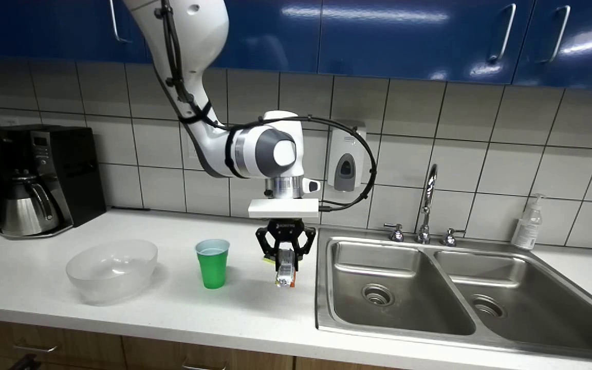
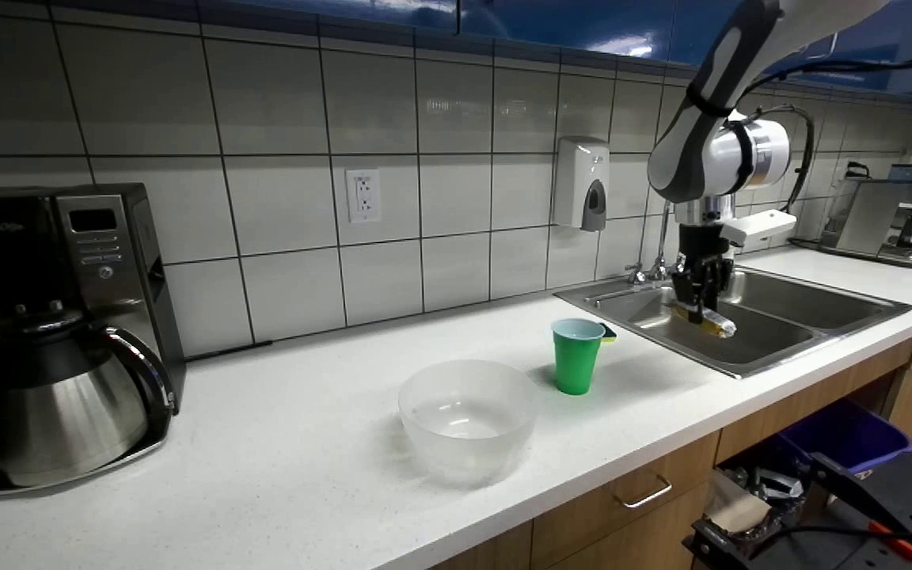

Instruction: Put the packet in the bowl.

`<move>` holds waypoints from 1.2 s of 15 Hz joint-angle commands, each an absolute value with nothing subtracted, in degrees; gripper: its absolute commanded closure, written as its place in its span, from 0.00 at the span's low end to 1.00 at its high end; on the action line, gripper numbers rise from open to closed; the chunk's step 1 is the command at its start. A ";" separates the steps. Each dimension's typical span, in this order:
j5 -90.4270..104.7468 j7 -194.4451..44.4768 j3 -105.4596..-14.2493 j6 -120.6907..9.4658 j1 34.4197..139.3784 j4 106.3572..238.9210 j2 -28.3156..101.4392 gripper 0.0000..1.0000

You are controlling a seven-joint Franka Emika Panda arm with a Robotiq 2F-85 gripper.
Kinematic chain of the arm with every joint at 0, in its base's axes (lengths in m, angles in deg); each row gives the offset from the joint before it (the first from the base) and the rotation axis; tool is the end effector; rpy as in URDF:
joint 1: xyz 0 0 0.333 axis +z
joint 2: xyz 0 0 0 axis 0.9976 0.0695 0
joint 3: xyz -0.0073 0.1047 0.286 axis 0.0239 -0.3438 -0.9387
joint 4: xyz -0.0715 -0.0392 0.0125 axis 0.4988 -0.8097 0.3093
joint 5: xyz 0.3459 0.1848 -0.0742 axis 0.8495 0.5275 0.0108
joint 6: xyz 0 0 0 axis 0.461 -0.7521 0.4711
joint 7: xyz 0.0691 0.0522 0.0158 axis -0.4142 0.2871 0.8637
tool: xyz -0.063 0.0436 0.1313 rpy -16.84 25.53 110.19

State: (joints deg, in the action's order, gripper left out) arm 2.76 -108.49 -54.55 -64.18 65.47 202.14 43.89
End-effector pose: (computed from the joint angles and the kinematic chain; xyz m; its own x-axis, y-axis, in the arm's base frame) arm 0.4898 -0.2887 0.1500 0.9895 0.0945 -0.1098 0.1051 -0.9899 0.0952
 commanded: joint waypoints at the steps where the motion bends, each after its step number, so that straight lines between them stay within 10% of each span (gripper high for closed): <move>1: 0.26 -106.02 -54.05 -63.09 68.40 209.83 34.29 0.82; 18: -5.44 -84.86 -64.11 -59.82 89.37 218.12 26.01 0.82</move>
